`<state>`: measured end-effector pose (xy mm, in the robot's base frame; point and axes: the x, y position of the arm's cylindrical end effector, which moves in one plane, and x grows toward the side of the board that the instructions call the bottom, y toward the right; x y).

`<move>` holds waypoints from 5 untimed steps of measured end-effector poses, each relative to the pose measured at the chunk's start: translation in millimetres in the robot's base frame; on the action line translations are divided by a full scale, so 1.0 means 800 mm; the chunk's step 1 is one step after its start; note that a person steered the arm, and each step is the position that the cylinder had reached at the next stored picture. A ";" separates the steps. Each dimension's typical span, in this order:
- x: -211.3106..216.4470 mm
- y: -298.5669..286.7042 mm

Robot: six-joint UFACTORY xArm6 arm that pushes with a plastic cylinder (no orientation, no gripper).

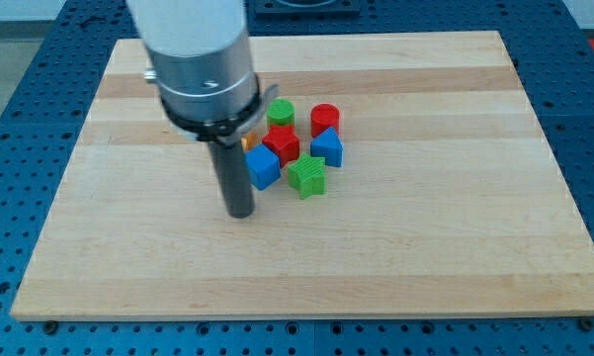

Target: Push green star to top right

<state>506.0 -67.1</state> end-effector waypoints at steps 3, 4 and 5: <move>-0.045 0.087; -0.071 0.088; -0.110 0.116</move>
<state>418.3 25.4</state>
